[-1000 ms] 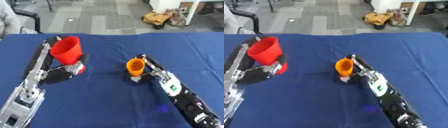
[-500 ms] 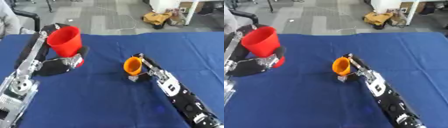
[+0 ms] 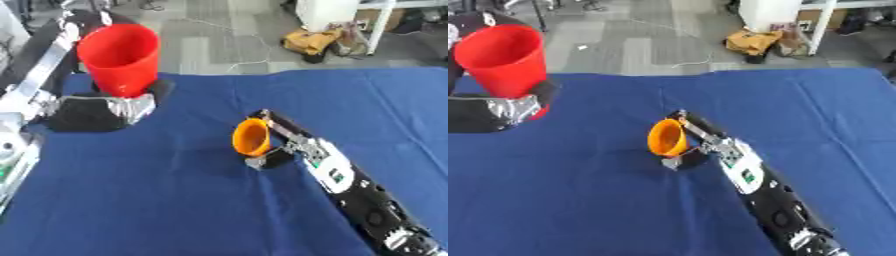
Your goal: Pour the contents of one cup into another cup.
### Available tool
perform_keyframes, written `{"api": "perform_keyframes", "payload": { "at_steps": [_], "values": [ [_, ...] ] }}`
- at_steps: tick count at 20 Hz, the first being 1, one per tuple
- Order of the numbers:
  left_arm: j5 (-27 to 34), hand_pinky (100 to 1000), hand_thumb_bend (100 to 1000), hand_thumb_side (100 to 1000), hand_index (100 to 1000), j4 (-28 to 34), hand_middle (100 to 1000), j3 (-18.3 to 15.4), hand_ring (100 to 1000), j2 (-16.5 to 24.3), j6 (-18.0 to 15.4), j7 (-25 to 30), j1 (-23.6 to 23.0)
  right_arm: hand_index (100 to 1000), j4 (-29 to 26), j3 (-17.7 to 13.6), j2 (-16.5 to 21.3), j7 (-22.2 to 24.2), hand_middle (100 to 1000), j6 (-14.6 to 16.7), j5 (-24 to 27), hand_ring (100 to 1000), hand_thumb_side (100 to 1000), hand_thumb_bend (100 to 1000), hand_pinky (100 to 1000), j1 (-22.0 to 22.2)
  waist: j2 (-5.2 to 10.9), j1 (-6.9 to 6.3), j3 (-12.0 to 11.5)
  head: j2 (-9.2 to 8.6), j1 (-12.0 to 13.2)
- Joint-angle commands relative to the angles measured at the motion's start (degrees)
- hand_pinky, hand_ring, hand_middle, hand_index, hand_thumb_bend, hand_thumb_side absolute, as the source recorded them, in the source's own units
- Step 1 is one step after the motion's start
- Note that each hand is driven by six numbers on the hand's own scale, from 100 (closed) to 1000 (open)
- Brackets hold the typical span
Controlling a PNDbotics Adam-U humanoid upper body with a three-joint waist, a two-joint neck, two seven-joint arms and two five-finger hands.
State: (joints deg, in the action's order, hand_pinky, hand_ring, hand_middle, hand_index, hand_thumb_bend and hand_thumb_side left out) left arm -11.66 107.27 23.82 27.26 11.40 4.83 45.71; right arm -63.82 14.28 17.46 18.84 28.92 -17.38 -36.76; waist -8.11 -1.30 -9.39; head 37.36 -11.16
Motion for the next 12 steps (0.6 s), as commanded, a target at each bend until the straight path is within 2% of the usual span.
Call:
{"api": "perform_keyframes", "payload": {
  "at_steps": [1, 5, 12],
  "values": [
    [-0.7, 176, 100, 100, 706, 1.0, 366, 0.3, 354, 2.4, 0.3, 0.1, 1.9, 483, -4.4, 2.0, 1.6, 4.4, 264, -1.8, 5.3, 540, 100, 121, 327, -0.8, 1.09, 0.11, 0.2, -0.52, 0.1],
    [-2.1, 175, 100, 100, 704, -0.3, 381, 1.4, 352, 3.1, 0.0, -0.2, 2.6, 478, -9.0, 5.1, 2.4, 9.7, 261, -5.2, 12.6, 537, 100, 123, 324, -0.7, 1.30, 0.41, 0.6, -0.44, 0.2],
    [-5.8, 177, 131, 100, 702, -2.1, 381, 3.0, 351, 3.5, -1.8, -1.4, 3.4, 474, -17.1, 9.0, 3.1, 16.5, 257, -8.4, 19.5, 534, 100, 140, 319, -0.8, 1.52, 0.94, 1.6, -0.36, 0.7]
  ]
}}
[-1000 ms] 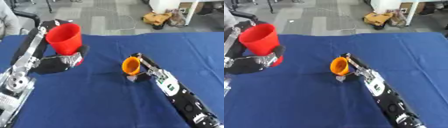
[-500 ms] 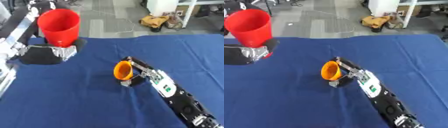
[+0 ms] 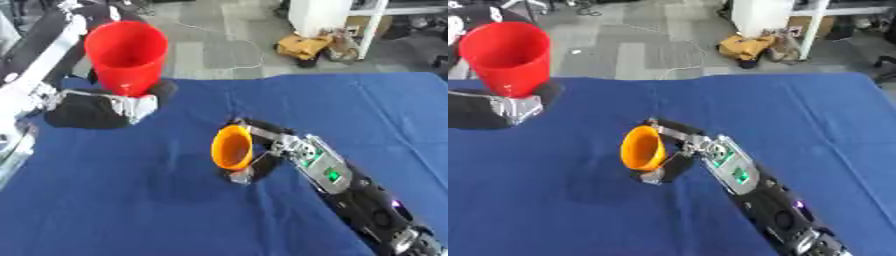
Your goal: Pour the contents of one cup into another cup.
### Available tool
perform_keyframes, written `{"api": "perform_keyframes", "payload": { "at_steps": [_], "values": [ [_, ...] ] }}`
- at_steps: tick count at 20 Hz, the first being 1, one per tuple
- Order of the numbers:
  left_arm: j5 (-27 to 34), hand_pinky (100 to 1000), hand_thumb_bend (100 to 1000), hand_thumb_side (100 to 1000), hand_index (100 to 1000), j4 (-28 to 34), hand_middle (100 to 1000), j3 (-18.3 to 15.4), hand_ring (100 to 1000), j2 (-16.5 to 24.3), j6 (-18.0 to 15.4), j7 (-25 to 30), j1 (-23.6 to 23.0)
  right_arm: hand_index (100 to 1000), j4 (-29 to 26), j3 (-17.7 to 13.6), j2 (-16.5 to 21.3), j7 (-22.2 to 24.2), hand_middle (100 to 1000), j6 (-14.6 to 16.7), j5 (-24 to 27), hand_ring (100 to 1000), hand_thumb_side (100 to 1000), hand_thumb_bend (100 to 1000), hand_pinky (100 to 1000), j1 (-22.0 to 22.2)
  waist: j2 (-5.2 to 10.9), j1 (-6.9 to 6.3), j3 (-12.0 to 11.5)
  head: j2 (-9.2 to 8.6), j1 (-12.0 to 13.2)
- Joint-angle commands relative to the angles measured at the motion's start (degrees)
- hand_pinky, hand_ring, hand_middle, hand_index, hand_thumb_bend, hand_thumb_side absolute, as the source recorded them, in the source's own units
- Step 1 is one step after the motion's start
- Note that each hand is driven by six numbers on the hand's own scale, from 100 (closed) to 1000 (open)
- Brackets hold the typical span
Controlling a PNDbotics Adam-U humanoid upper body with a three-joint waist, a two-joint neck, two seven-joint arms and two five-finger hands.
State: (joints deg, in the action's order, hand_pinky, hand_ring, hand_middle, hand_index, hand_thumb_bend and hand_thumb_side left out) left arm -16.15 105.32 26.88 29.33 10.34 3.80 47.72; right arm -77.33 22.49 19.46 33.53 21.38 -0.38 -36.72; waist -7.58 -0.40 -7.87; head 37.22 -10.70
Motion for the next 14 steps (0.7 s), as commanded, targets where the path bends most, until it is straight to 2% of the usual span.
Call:
{"api": "perform_keyframes", "payload": {
  "at_steps": [1, 6, 11, 14],
  "values": [
    [-1.9, 177, 135, 100, 701, -0.4, 380, 0.1, 350, 1.3, -1.0, -0.6, 1.5, 475, -4.5, 1.1, 1.1, 2.5, 258, -1.5, 3.6, 536, 100, 140, 320, -0.8, 0.99, 0.10, 0.2, -0.21, 0.2],
    [-4.3, 172, 149, 100, 696, -1.3, 375, 0.6, 346, 0.7, -2.6, -2.0, 1.3, 474, -6.8, 2.1, 0.2, 5.1, 260, -4.5, 7.3, 539, 100, 136, 322, -0.6, 0.92, 0.14, 0.2, -0.12, 0.2],
    [-7.4, 179, 174, 100, 696, -2.2, 376, 1.1, 348, -0.2, -4.6, -3.3, 1.2, 473, -5.4, 2.9, -1.6, 6.8, 260, -6.9, 8.8, 539, 100, 139, 321, -0.1, 0.81, 0.16, 0.1, -0.12, 0.1],
    [-9.5, 184, 184, 100, 697, -2.5, 377, 1.3, 350, -0.6, -6.0, -3.6, 1.2, 471, -3.9, 3.4, -2.6, 8.0, 260, -9.4, 10.5, 536, 100, 147, 321, 0.4, 0.77, 0.27, 0.0, -0.13, 0.0]
  ]
}}
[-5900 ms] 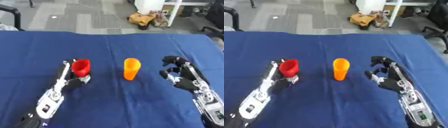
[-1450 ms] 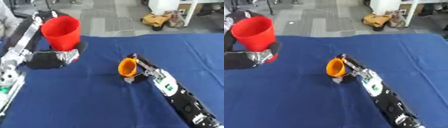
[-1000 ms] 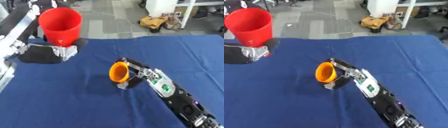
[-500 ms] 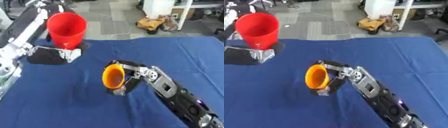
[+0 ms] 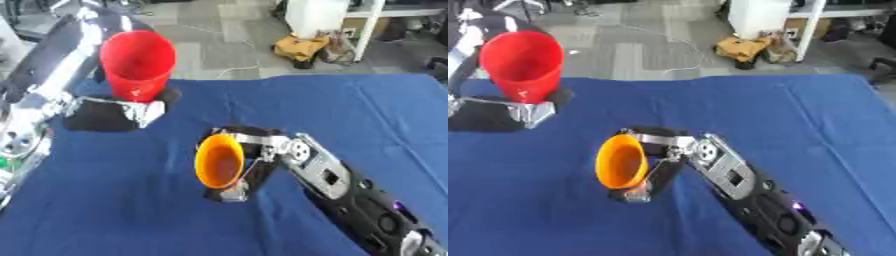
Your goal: Pour the contents of one cup into another cup.
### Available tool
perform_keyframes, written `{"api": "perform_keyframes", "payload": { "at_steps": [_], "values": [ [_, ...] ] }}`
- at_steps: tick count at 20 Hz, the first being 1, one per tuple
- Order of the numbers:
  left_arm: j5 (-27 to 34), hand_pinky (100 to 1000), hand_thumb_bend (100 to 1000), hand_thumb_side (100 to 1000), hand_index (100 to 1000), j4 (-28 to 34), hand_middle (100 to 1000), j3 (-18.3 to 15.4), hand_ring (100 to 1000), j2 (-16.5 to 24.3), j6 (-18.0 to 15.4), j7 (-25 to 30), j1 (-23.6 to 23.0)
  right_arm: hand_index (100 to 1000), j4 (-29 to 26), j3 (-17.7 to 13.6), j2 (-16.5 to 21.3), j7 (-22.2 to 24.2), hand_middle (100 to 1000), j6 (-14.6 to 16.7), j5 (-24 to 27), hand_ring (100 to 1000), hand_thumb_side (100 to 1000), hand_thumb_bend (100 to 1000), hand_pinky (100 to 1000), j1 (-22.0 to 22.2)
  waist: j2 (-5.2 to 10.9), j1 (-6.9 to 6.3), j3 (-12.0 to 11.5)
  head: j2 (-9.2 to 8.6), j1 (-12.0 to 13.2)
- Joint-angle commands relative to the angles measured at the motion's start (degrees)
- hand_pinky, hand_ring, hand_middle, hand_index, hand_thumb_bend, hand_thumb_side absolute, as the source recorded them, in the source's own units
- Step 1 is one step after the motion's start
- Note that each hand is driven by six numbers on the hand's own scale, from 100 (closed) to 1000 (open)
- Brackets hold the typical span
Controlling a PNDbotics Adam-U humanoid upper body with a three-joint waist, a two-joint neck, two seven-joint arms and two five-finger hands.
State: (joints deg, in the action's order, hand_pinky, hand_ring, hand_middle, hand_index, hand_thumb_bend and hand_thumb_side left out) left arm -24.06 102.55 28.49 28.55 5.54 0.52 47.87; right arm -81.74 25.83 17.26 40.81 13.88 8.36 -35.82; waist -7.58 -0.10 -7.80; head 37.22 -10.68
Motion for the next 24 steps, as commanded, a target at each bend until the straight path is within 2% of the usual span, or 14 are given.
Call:
{"api": "perform_keyframes", "payload": {
  "at_steps": [1, 5, 9, 14, 18, 21, 24],
  "values": [
    [-2.2, 184, 184, 100, 697, 0.2, 377, -0.3, 350, 0.0, -1.6, -0.4, 1.1, 470, 1.2, 0.2, -0.6, 1.2, 260, -3.0, 2.6, 536, 100, 147, 321, -0.5, 0.77, 0.00, -0.1, -0.14, 0.0],
    [-4.0, 190, 200, 100, 698, 0.3, 378, -0.2, 352, -0.1, -2.9, -0.6, 1.1, 469, 3.1, 0.6, -1.2, 2.5, 264, -7.7, 6.2, 533, 100, 149, 325, -0.1, 0.71, 0.13, -0.2, -0.19, 0.0],
    [-5.6, 194, 218, 100, 698, 0.7, 377, 0.0, 352, -0.2, -4.3, -0.6, 1.1, 467, 3.1, 0.6, -1.2, 2.9, 265, -10.5, 8.5, 532, 100, 144, 327, -0.3, 0.64, 0.18, -0.2, -0.25, -0.1],
    [-8.3, 207, 255, 100, 702, 1.7, 377, 0.2, 354, 0.2, -6.8, -0.1, 1.1, 468, 2.7, 0.5, -1.1, 2.8, 265, -11.6, 9.2, 532, 100, 142, 328, -0.3, 0.59, 0.16, -0.3, -0.26, -0.1],
    [-10.2, 216, 276, 100, 705, 1.9, 323, 0.5, 358, 0.4, -8.5, 0.3, 1.0, 468, 2.5, 0.4, -1.1, 2.6, 265, -11.8, 9.3, 532, 100, 139, 327, -0.3, 0.59, 0.11, -0.2, -0.30, -0.1],
    [-12.0, 223, 292, 100, 706, 2.1, 330, 0.8, 359, 0.7, -9.9, 0.5, 0.9, 468, 2.7, 0.5, -1.1, 2.5, 265, -11.9, 9.1, 532, 100, 135, 328, -0.3, 0.60, 0.04, -0.2, -0.32, -0.1],
    [-13.9, 227, 307, 100, 707, 1.7, 333, 1.1, 309, 0.8, -11.2, 0.7, 0.7, 467, 2.5, 0.4, -1.1, 2.6, 265, -11.9, 9.3, 531, 100, 133, 328, -0.3, 0.61, 0.00, -0.1, -0.35, -0.2]
  ]
}}
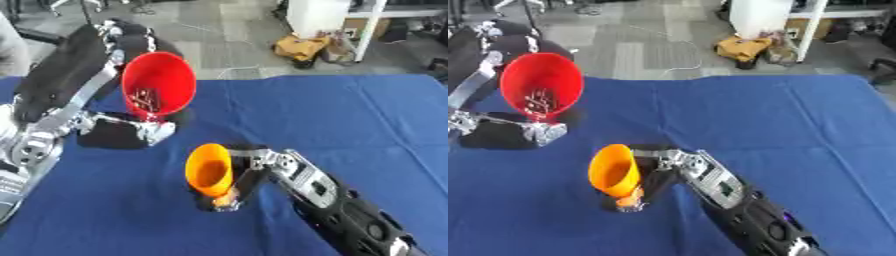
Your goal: Pour the contents of one cup into another cup.
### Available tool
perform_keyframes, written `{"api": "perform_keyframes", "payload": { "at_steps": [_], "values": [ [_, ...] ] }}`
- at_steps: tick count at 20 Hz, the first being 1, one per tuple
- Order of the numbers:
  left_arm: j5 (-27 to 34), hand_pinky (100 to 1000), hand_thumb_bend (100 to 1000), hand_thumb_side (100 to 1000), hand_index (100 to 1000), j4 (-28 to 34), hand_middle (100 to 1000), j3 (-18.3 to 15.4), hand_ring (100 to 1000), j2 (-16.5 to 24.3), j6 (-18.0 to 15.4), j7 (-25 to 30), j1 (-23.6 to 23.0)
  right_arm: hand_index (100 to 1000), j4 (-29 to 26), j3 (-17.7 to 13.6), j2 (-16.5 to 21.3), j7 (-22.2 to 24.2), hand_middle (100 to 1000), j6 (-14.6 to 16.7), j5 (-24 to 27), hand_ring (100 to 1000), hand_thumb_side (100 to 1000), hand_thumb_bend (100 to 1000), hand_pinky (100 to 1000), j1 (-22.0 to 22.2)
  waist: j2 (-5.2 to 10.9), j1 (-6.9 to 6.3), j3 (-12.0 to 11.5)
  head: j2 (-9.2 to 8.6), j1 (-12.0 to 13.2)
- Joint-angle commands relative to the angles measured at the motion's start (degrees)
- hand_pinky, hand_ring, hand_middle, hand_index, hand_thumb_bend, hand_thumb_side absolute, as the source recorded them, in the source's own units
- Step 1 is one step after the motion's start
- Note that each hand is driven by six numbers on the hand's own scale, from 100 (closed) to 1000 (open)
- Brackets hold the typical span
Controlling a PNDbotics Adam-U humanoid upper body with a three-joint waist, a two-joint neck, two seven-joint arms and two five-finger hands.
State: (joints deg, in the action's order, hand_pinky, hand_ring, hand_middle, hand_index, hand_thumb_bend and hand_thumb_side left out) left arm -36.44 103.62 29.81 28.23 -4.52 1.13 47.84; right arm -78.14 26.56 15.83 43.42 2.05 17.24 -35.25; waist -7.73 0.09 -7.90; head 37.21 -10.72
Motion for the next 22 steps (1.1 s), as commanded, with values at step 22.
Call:
{"api": "perform_keyframes", "payload": {
  "at_steps": [22],
  "values": [
    [-16.3, 256, 379, 100, 715, -4.3, 345, 2.1, 321, -0.3, -7.7, -0.7, 1.0, 467, -1.1, -0.3, 0.0, 0.0, 266, -0.9, 0.8, 529, 100, 118, 328, -0.8, 0.68, -0.30, 0.7, -0.33, -0.3]
  ]
}}
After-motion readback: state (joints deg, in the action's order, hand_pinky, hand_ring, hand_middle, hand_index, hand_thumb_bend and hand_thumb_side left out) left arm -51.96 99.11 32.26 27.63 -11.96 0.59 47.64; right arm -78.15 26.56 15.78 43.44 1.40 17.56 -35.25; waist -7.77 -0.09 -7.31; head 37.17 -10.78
